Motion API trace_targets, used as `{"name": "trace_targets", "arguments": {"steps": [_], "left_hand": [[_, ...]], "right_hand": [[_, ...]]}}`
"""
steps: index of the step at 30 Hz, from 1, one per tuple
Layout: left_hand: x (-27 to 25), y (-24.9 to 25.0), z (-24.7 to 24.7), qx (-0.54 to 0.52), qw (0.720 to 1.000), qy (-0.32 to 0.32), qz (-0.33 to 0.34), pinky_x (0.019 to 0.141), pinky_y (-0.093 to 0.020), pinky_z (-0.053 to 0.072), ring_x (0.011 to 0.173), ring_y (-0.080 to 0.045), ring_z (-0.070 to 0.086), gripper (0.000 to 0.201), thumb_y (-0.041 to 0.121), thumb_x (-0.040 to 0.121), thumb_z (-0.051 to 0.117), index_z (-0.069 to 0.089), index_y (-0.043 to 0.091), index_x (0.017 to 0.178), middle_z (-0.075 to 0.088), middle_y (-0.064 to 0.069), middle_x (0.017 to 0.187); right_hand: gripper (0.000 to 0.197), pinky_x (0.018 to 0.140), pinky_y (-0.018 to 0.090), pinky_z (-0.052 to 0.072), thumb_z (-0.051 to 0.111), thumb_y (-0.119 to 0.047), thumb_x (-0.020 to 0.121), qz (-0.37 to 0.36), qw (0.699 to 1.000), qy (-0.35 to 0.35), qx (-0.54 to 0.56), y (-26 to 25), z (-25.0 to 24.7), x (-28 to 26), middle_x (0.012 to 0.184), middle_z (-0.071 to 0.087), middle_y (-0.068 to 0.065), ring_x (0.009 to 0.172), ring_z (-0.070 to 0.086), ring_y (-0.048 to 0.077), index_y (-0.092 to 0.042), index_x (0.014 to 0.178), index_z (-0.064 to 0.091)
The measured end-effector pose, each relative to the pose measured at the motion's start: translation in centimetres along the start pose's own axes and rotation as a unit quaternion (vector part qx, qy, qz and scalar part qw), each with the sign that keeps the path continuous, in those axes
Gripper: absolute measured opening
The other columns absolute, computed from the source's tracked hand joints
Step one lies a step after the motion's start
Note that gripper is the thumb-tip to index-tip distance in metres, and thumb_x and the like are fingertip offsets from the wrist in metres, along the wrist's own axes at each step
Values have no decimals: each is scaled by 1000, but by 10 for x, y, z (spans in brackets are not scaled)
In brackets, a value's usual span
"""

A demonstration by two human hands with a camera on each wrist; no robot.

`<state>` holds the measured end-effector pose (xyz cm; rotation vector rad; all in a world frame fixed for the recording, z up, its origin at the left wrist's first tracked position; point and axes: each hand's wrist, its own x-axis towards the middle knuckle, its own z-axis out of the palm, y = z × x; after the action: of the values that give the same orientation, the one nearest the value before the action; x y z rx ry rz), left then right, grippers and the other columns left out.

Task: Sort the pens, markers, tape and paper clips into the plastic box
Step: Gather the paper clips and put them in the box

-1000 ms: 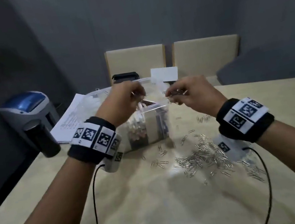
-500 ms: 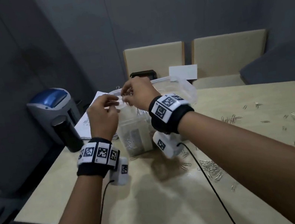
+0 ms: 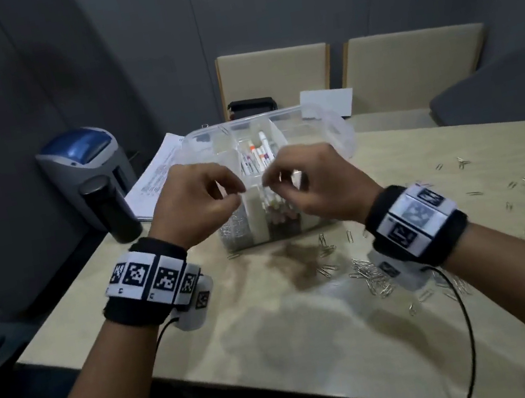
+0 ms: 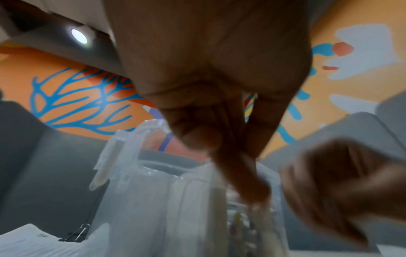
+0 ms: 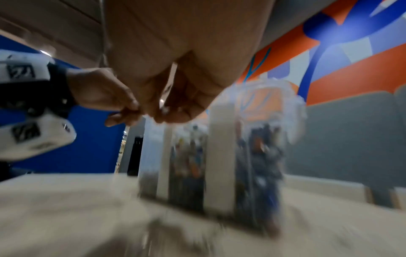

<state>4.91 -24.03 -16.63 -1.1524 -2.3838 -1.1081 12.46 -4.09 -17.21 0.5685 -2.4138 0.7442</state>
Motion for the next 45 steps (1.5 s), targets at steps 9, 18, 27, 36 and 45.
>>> {"name": "trace_targets", "arguments": {"steps": [9, 18, 27, 36, 45], "left_hand": [[-18, -30, 42, 277, 899, -329, -82, 71, -29, 51, 86, -18, 65, 19, 28, 81, 58, 72, 30, 93, 70, 2, 93], [-30, -18, 83, 272, 898, -346, -26, 68, -30, 49, 76, -20, 59, 17, 18, 85, 57, 73, 21, 91, 69, -4, 88], [-22, 22, 122, 134, 896, -418, 71, 70, -34, 50, 70, -11, 54, 7, 26, 84, 62, 58, 21, 83, 62, 7, 76], [10, 64, 191, 148, 859, -484, 80, 118, -51, 17, 147, -32, 6, 86, 57, 81, 64, 18, 39, 150, -5, -5, 162], [0, 75, 227, 195, 849, -468, 152, 105, -52, 39, 135, -35, 27, 68, 61, 89, 47, 18, 42, 147, 26, -7, 149]], "right_hand": [[43, 105, 27, 40, 56, -28, 92, 96, 937, -312, -127, 49, 15, -99, 141, 47, -7, 128, 45, 11, -29, 135, 52], [54, 116, 46, 24, 35, -36, 100, 1, 887, -427, -177, 44, 36, -106, 160, 18, 6, 144, 21, 34, -16, 151, 28], [41, 115, 34, 29, 41, -29, 102, 129, 893, -415, -118, 52, -41, -154, 156, 31, -8, 146, 23, 13, -17, 141, 46], [80, 115, 39, 29, 35, -77, 79, 430, 848, -251, -181, 106, -155, -221, 153, 35, -4, 141, 33, 15, -30, 144, 38], [76, 121, 45, 10, 39, -62, 92, 612, 754, -149, -186, 166, -193, -291, 162, -10, -1, 150, -1, 23, -27, 154, 12]]}}
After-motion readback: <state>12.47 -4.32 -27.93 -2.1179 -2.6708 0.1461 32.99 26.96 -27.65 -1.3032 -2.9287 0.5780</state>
